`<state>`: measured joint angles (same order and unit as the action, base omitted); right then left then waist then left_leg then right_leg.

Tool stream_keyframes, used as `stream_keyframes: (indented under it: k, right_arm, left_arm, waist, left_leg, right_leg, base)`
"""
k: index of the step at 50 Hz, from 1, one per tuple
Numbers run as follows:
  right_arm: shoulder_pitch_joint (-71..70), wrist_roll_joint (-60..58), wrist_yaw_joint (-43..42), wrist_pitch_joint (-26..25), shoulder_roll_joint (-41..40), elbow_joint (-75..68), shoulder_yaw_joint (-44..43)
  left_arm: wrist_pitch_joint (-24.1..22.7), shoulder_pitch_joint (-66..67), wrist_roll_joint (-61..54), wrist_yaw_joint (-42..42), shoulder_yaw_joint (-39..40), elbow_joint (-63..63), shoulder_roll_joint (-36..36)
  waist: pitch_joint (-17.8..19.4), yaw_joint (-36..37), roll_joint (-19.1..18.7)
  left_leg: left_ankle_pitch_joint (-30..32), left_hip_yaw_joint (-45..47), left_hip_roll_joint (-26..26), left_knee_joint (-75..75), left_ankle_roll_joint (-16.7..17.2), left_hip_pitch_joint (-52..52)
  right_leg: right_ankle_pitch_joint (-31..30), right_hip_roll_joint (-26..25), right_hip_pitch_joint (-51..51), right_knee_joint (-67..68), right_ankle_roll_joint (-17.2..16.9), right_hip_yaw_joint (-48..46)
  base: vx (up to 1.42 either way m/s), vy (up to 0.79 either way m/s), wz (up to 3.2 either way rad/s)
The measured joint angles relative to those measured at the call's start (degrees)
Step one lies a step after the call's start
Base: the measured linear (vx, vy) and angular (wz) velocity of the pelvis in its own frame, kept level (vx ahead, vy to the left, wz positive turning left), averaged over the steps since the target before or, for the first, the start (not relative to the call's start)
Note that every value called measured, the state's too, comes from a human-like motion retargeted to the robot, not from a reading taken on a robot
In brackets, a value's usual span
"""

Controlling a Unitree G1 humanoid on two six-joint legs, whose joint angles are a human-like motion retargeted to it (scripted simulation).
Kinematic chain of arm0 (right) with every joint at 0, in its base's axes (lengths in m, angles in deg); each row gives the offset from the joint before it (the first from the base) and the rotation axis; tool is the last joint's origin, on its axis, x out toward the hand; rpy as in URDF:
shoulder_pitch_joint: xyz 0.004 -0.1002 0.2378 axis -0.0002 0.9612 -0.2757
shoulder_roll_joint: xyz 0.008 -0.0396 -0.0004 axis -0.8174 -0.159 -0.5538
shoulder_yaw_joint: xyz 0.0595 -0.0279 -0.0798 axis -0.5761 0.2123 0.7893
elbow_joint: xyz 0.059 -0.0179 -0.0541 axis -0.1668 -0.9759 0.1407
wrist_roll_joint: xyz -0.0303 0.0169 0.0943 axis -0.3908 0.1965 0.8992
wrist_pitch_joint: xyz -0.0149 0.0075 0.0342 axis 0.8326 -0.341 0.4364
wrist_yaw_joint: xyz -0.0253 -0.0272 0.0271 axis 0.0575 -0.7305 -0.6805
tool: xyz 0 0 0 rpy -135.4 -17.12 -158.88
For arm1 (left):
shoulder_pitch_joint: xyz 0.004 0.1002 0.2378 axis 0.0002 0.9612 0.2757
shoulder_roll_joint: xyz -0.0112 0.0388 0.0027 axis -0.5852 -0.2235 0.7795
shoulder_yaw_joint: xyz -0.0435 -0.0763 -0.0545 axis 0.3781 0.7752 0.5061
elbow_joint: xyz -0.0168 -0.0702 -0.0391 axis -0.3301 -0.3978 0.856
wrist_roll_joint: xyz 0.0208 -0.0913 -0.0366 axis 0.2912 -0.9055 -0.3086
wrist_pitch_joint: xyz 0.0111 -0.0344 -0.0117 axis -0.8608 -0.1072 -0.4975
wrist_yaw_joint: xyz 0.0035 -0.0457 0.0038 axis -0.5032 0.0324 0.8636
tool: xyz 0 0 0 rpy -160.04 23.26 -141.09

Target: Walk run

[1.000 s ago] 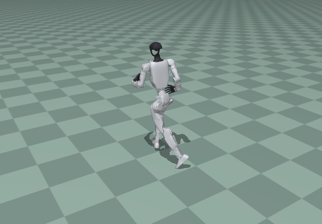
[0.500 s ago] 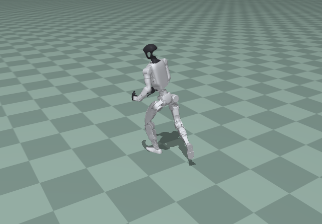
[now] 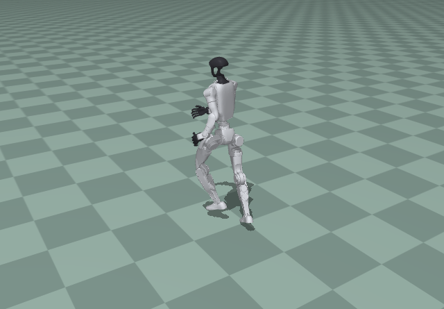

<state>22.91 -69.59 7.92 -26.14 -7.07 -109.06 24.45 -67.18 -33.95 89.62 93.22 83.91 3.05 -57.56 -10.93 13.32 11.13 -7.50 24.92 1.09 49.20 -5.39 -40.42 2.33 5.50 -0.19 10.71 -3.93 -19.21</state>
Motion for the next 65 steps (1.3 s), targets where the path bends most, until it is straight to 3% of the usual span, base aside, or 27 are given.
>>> stream_keyframes:
  k: [2, 4, 7, 8, 10, 12, 14, 15, 17, 20, 22, 26, 28, 30, 33, 35, 38, 40, 43, 45, 48, 50, 53, 57, 61, 63, 65]
  right_arm:
    - [-0.5, -2.5, -4.2, -1.3, 0.3, 5.8, 0.8]
    - [-0.1, -0.9, -7.1, 0.0, -0.7, 9.4, 0.6]
    - [3.5, -1.3, -6.1, 0.2, -5.6, 6.6, -3.7]
    - [5.7, -2.6, -5.2, 0.3, -6.6, 4.6, -4.7]
    - [11.0, -8.8, -7.8, 5.7, -6.5, 0.8, -7.3]
    - [19.4, -24.1, -16.4, 14.4, -4.7, -2.4, -11.3]
    - [26.2, -32.1, -18.2, 15.3, -3.1, -5.0, -10.8]
    - [28.4, -32.7, -16.1, 14.8, -1.3, -6.6, -10.6]
    - [32.3, -27.6, -8.9, 11.9, 2.1, -7.6, -12.3]
    - [36.1, -18.0, -7.7, 13.7, 5.4, -7.2, -14.7]
    - [35.5, -10.2, -10.4, 20.5, 7.4, -6.3, -14.6]
    - [28.6, -4.3, -18.3, 25.2, 5.2, -8.1, -10.1]
    - [22.2, -3.4, -18.3, 24.2, 3.4, -10.1, -7.6]
    - [15.5, -4.1, -16.3, 21.7, -0.5, -14.6, -3.9]
    - [11.0, -4.4, -14.5, 12.2, -4.1, -12.5, -0.9]
    - [9.8, -4.2, -15.3, 6.9, -5.8, -6.0, 1.0]
    - [9.2, -1.6, -13.4, 7.1, -6.7, 1.7, 2.3]
    - [8.7, -0.4, -12.6, 6.5, -6.4, 5.0, 3.0]
    - [10.1, -5.1, -12.7, 5.1, -7.2, 1.1, -6.8]
    - [12.3, -5.9, -15.4, 6.6, -8.5, -8.8, -9.8]
    - [18.6, -5.5, -18.9, 6.2, -9.0, -27.3, -8.3]
    - [26.7, 1.9, -16.0, 10.6, -6.7, -26.3, -5.1]
    - [33.5, 1.0, -19.0, 24.1, -0.1, -22.0, -10.9]
    - [41.1, 0.8, -22.1, 24.5, -0.6, -20.1, -18.4]
    - [36.8, 6.5, -17.6, 22.9, 0.6, -17.6, -18.6]
    - [32.2, 6.1, -19.6, 24.7, 1.9, -18.6, -15.2]
    - [26.4, 4.0, -22.0, 25.7, 1.7, -24.7, -11.5]
  left_arm:
    - [-2.7, -0.4, 0.1, -3.0, 0.9, 3.0, -2.1]
    - [-4.0, -2.8, 0.4, -5.4, -0.1, 6.0, -5.0]
    - [-3.2, -9.8, 0.6, -6.7, -3.9, 7.1, -8.5]
    - [-2.8, -12.4, 0.9, -6.0, -4.9, 6.7, -8.8]
    - [-1.5, -18.0, 2.4, -3.3, -6.3, 5.8, -9.2]
    - [2.3, -20.0, 3.1, -4.1, -12.2, 6.3, -6.3]
    - [4.3, -18.6, 1.8, -0.1, -9.8, 8.7, -3.2]
    - [5.0, -18.5, 0.3, 0.6, -9.4, 10.3, -1.7]
    - [5.0, -17.1, -1.2, 2.1, -8.3, 14.3, -3.3]
    - [5.4, -17.1, 0.5, 1.4, -11.4, 18.3, -2.5]
    - [5.9, -18.2, 0.3, 0.4, -13.2, 21.4, -2.6]
    - [6.0, -17.2, 3.9, -2.2, -13.8, 20.3, -2.4]
    - [5.4, -16.2, 7.3, -0.4, -11.4, 13.7, 0.2]
    - [3.5, -13.5, 12.5, 0.8, -8.2, 4.5, 0.4]
    - [1.6, -8.0, 15.3, -1.4, -7.7, -2.8, -1.6]
    - [0.0, -6.5, 12.7, -1.1, -4.5, -4.6, -2.7]
    - [-2.8, -3.6, 9.5, -3.7, -1.6, -2.1, -6.1]
    - [-3.5, -4.2, 8.3, -6.1, -1.4, 0.4, -9.3]
    - [-2.4, -10.3, 5.6, -7.5, -3.2, -1.2, -10.9]
    - [-0.9, -13.5, 3.7, -8.4, -2.5, -6.0, -9.4]
    - [11.5, -19.4, 2.0, -11.2, 0.7, -18.3, -1.5]
    - [15.7, -19.0, -0.3, -5.2, 4.9, -18.3, 3.4]
    - [12.1, -16.4, -0.9, -2.4, -1.9, -6.5, 1.9]
    - [9.1, -14.7, 3.2, -2.4, -9.3, 5.4, 0.2]
    - [9.1, -13.5, 0.4, -0.5, -9.0, 13.4, -2.0]
    - [9.0, -10.9, 1.6, -2.3, -6.0, 11.9, -2.7]
    - [8.5, -8.9, 7.2, -4.1, -0.6, 4.0, -0.5]
  waist:
    - [1.6, 6.0, 2.2]
    - [2.0, 10.4, 2.4]
    - [1.9, 8.4, -5.1]
    - [3.6, 7.2, -8.3]
    - [5.3, 0.4, -11.8]
    - [5.8, -3.6, -10.7]
    - [-2.6, -18.5, -11.1]
    - [-7.5, -25.6, -11.0]
    - [-7.4, -35.1, -12.7]
    - [-4.9, -44.3, -15.9]
    - [-3.7, -47.1, -14.6]
    - [-1.3, -42.4, -6.1]
    - [0.0, -34.7, -1.5]
    - [0.1, -27.8, -0.8]
    - [-1.6, -14.4, -2.9]
    - [-0.4, -7.6, -7.9]
    - [3.0, 3.1, -4.7]
    - [4.5, 8.6, -2.0]
    - [2.6, 9.0, -6.8]
    - [4.4, 6.2, -13.6]
    - [6.2, -3.7, -13.8]
    - [0.8, -16.0, -15.5]
    - [-2.2, -28.2, -12.5]
    - [-1.6, -37.0, -13.2]
    - [-2.2, -39.0, -5.6]
    - [-1.5, -38.4, -0.4]
    - [-2.2, -32.2, 4.4]
  left_leg:
    - [-1.9, 1.4, 1.3, -16.0, 1.1, -2.8]
    - [-4.2, -0.9, 2.8, -28.6, 2.4, -5.0]
    - [-6.3, -11.9, 5.7, -32.4, 5.8, -4.6]
    - [-2.6, -12.7, 6.3, -30.1, 3.4, -1.9]
    - [-10.7, -18.2, 6.9, -12.5, -4.6, 0.3]
    - [-20.4, -13.7, 8.2, -6.0, -6.0, 6.1]
    - [-21.8, -15.2, -0.9, -15.2, -6.8, 12.6]
    - [-20.1, -13.0, -4.9, -20.7, -6.6, 14.6]
    - [-2.9, -10.3, -8.3, -33.6, -0.8, 28.4]
    - [25.1, -7.1, -2.1, -40.0, 12.0, 41.3]
    - [27.6, -9.1, -4.9, -37.1, 8.9, 44.9]
    - [18.7, 10.1, -7.0, -26.8, 3.4, 52.3]
    - [11.8, 16.2, -8.6, -16.3, -1.4, 51.4]
    - [2.2, 15.6, -9.4, -5.6, -8.3, 42.4]
    - [-6.8, 9.8, -2.6, 1.5, -7.6, 19.6]
    - [-9.9, 0.9, 1.3, -2.7, -6.7, 7.9]
    - [-8.4, -6.4, -0.4, -22.7, -1.6, 0.6]
    - [-8.1, -8.6, 1.0, -33.9, 1.5, -2.8]
    - [-9.6, -11.7, 7.8, -33.4, 2.7, -7.1]
    - [2.0, -15.5, 10.4, -25.9, 0.5, -3.4]
    - [-20.2, -8.4, 18.8, -2.8, -5.5, 2.1]
    - [-23.5, -12.7, 8.0, -8.4, -5.2, 8.3]
    - [-11.8, -2.9, -1.0, -25.8, -1.4, 26.4]
    - [20.4, -2.4, -2.3, -37.4, 9.6, 44.9]
    - [22.2, 8.6, -8.5, -30.5, 2.7, 53.2]
    - [18.9, 17.5, -8.2, -19.0, -2.4, 56.8]
    - [17.9, 21.6, -11.6, -7.0, -6.3, 54.0]
  right_leg:
    - [-22.2, 1.0, 5.3, -3.3, -3.9, -0.4]
    - [-27.1, -0.5, 8.8, -0.3, -1.0, -2.6]
    - [-23.1, -6.6, 14.2, 13.8, 8.1, -16.0]
    - [-20.8, -7.9, 14.1, 24.2, 8.8, -14.3]
    - [-15.7, -9.5, 6.8, 47.7, 8.7, -13.8]
    - [-5.1, -1.6, -7.4, 71.1, 10.5, -9.8]
    - [2.2, 6.3, -29.3, 79.7, 9.4, -9.5]
    - [5.6, 12.6, -40.3, 80.2, 9.5, -8.1]
    - [11.0, 19.8, -48.2, 69.8, 13.3, -10.3]
    - [14.3, 17.2, -50.0, 38.6, 12.7, -17.1]
    - [13.1, 12.4, -50.0, 18.1, 9.1, -9.6]
    - [13.4, 11.8, -44.1, 9.8, 9.5, -1.3]
    - [17.6, 11.1, -40.9, 18.4, 14.6, 6.8]
    - [26.6, 19.5, -38.3, 31.3, 8.8, 6.0]
    - [29.7, 11.0, -23.4, 22.4, 2.8, 5.2]
    - [19.0, 0.1, -7.3, 6.8, 4.4, -5.7]
    - [-9.5, -0.4, 4.4, -0.6, 1.8, -2.3]
    - [-20.2, 0.4, 8.5, -0.5, 0.3, -3.5]
    - [-19.4, -5.7, 12.9, 9.3, 7.2, -14.7]
    - [-18.7, -11.2, 13.9, 26.0, 10.5, -12.0]
    - [-9.0, -7.7, -1.0, 58.5, 12.3, -9.1]
    - [-1.0, -2.8, -18.7, 69.4, 12.7, -11.4]
    - [9.3, 11.8, -34.1, 63.0, 15.0, -14.7]
    - [12.1, 10.4, -40.5, 25.4, 9.8, -15.6]
    - [12.8, 10.9, -43.4, 7.4, 8.6, 0.4]
    - [7.2, 12.3, -41.4, 13.5, 14.6, 9.3]
    - [18.8, 14.9, -42.6, 32.0, 13.7, 14.5]
  base:
    - [2.51, -0.61, -1.56]
    - [2.31, -0.5, -1.02]
    - [2.55, -0.42, 0.83]
    - [2.64, -0.48, 1.27]
    - [3.69, -0.58, 1.32]
    - [3.11, -0.41, 0.54]
    - [2.81, -0.48, 1.22]
    - [2.37, -0.49, 1.2]
    - [2.11, -0.59, 1.25]
    - [2.48, -0.97, 1.41]
    - [2.28, -0.98, 0.49]
    - [2.21, -0.75, -0.81]
    - [3.45, -0.82, -1.67]
    - [3.45, -0.77, -1.02]
    - [2.94, -0.58, -0.47]
    - [1.77, -0.42, -1.21]
    - [2.88, -0.49, -1.81]
    - [2.62, -0.42, -1.22]
    - [2.31, -0.3, 0.38]
    - [2.61, -0.37, 0.64]
    - [3.28, -0.15, 0.28]
    - [3.32, -0.06, 0.83]
    - [2.27, -0.24, 1.51]
    - [2.17, -0.49, 1.77]
    - [2.28, -0.75, -0.1]
    - [2.45, -0.61, -0.83]
    - [2.5, -0.54, -1.23]
